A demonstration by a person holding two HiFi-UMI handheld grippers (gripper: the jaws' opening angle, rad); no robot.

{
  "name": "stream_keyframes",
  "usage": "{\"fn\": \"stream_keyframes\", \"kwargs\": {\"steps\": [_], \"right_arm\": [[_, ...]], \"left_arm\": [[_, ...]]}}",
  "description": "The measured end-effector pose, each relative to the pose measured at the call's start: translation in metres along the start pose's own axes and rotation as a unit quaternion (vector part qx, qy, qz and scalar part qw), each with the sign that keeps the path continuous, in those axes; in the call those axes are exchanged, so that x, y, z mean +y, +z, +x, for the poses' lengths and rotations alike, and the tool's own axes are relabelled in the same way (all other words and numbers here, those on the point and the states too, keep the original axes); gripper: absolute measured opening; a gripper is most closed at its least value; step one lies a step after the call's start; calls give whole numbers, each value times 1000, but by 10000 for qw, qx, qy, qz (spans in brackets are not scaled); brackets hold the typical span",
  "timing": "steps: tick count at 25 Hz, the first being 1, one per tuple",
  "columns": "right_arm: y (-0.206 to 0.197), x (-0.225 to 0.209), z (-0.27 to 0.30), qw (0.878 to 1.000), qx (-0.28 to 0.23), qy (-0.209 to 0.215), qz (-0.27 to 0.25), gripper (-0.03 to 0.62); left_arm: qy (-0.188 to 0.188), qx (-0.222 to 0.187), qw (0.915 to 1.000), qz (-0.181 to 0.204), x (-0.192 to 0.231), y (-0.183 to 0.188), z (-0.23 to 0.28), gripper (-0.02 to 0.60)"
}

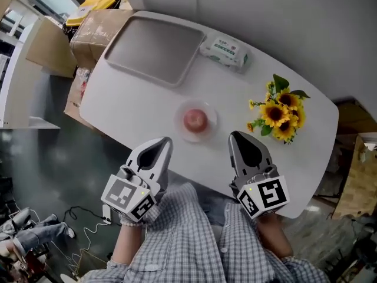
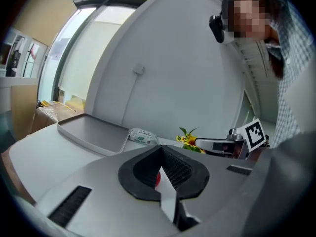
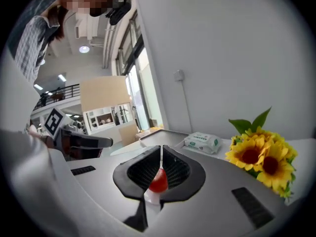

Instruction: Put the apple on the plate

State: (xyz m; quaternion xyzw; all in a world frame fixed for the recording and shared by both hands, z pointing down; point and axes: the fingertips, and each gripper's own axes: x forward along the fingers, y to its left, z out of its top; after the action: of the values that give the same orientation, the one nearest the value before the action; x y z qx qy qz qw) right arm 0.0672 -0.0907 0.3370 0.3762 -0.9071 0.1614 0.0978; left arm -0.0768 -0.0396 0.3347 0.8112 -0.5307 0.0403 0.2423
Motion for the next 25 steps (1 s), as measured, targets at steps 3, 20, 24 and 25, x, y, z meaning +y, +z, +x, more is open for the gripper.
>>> {"fn": "stream_keyframes", "kwargs": {"steps": [3, 20, 24, 25], "right_arm": [[-12, -10, 13, 9968, 131, -601, 516, 29], [-102, -38, 50, 9623, 1351, -2279, 613, 29], [-123, -43, 53, 9542, 1550, -2418, 839, 29], [-129, -44, 54, 9521, 1621, -2434, 889, 29]], "left_arm": [[-209, 324, 9991, 161, 23, -4, 14, 8], [-1110, 2036, 9722, 336, 103, -90, 93, 9], [-1185, 2473, 9608, 411, 111, -113, 102, 9], [-1197, 2558, 9586, 360, 113, -118, 103, 9]]}}
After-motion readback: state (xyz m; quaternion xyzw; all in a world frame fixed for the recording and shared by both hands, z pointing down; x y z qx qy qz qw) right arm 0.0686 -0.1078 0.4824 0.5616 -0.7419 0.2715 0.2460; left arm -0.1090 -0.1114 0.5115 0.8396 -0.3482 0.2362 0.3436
